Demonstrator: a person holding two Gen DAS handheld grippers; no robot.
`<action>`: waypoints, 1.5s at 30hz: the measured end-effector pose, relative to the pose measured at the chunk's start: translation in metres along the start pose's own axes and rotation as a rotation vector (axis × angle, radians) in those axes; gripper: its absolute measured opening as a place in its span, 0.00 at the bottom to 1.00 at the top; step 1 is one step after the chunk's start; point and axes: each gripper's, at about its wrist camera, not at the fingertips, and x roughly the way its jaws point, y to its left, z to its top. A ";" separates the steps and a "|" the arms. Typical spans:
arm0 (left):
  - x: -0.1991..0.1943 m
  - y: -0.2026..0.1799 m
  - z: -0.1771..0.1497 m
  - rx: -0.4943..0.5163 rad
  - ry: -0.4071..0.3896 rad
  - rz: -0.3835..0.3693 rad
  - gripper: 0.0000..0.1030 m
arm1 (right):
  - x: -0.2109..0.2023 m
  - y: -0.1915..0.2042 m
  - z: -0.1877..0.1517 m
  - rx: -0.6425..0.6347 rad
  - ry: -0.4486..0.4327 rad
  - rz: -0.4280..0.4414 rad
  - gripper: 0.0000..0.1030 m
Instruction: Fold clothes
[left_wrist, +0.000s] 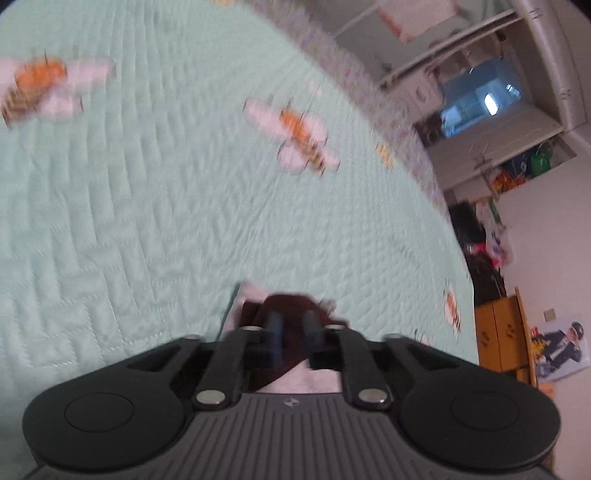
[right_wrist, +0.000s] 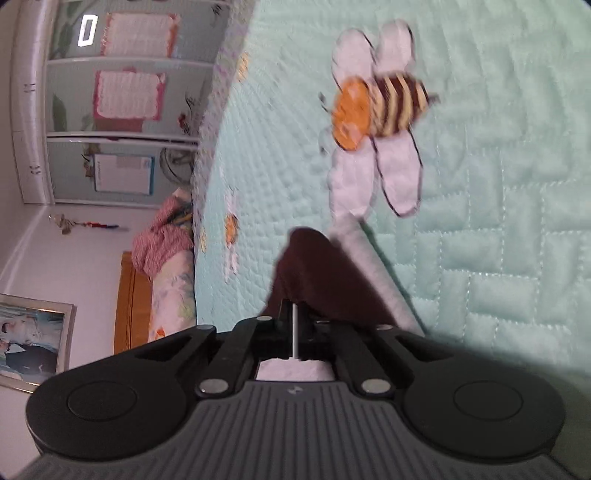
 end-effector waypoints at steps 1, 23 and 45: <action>-0.010 -0.006 -0.001 0.010 -0.032 -0.012 0.42 | -0.009 0.006 -0.002 -0.020 -0.012 0.008 0.21; -0.005 -0.060 -0.069 0.225 0.167 -0.122 0.58 | -0.065 0.012 -0.063 -0.153 0.098 0.017 0.18; -0.055 -0.027 -0.119 0.365 0.144 0.081 0.67 | -0.127 -0.021 -0.112 -0.173 0.142 -0.116 0.09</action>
